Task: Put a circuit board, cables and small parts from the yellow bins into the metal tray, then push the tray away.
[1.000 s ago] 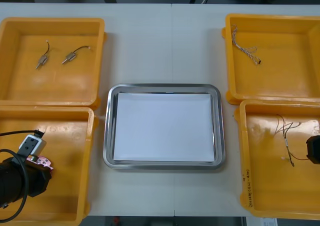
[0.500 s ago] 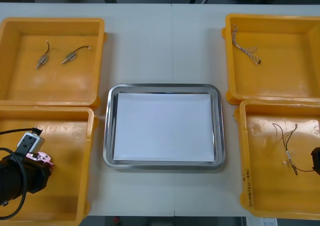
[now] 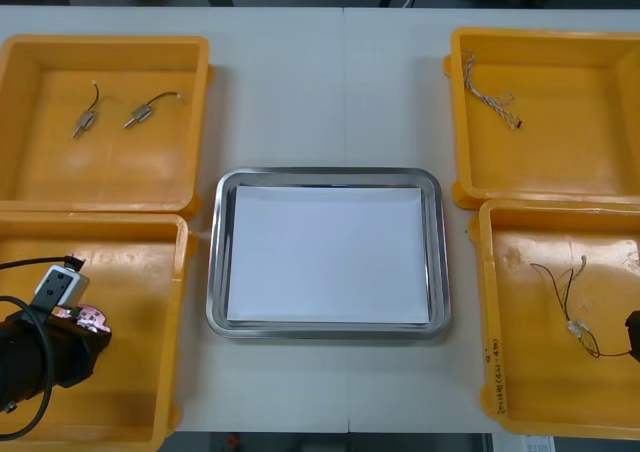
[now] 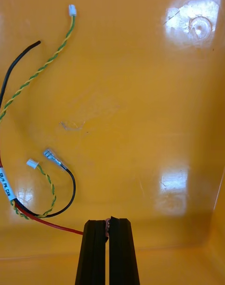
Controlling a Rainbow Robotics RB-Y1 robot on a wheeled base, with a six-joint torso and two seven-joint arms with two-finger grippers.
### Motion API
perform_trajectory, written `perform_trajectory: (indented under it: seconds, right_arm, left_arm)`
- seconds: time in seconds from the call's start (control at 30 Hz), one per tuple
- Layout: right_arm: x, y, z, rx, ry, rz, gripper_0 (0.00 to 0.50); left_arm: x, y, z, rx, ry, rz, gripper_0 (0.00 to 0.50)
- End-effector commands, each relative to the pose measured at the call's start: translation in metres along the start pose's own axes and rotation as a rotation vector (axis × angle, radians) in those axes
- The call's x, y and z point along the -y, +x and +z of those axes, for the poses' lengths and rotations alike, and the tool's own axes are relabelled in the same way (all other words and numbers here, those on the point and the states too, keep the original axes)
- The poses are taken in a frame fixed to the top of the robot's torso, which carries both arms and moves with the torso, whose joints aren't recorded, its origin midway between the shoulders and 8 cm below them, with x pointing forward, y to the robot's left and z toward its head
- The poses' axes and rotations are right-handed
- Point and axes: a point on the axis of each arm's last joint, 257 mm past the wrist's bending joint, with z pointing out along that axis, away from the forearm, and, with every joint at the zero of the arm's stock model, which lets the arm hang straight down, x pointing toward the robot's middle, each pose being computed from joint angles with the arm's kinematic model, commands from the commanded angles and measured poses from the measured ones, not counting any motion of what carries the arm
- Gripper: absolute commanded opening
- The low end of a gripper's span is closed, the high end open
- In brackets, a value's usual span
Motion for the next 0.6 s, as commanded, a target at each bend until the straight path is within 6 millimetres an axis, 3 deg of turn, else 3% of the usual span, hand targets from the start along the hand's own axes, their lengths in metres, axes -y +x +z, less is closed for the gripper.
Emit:
perform_trajectory:
  seconds: [0.03, 0.3, 0.33, 0.37, 0.4, 0.47, 0.5, 0.6]
  right_arm:
    - [0.014, -0.007, -0.012, 0.027, 0.042, -0.041, 0.0]
    - [0.008, -0.008, -0.011, 0.032, 0.021, -0.03, 0.001]
    - [0.008, -0.009, -0.011, 0.034, 0.022, -0.031, 0.062]
    - [0.007, -0.009, -0.011, 0.035, 0.021, -0.03, 0.168]
    - [0.008, -0.009, -0.012, 0.035, 0.023, -0.031, 0.219]
    - [0.008, -0.009, -0.011, 0.036, 0.024, -0.03, 0.373]
    - [0.008, -0.009, -0.011, 0.036, 0.024, -0.03, 0.5]
    - [0.008, -0.01, -0.012, 0.037, 0.024, -0.028, 0.5]
  left_arm:
    - [-0.008, 0.0, -0.009, -0.024, 0.002, 0.031, 0.5]
    - [-0.01, -0.028, -0.037, -0.074, -0.001, 0.021, 0.5]
    - [-0.011, -0.029, -0.04, -0.081, -0.002, 0.021, 0.5]
    - [-0.013, -0.033, -0.043, -0.091, -0.005, 0.023, 0.5]
    - [-0.013, -0.034, -0.044, -0.094, -0.005, 0.022, 0.5]
    - [-0.018, -0.038, -0.049, -0.111, -0.013, 0.021, 0.5]
    - [-0.02, -0.04, -0.051, -0.122, -0.015, 0.027, 0.5]
    - [-0.027, -0.046, -0.056, -0.141, -0.033, 0.039, 0.5]
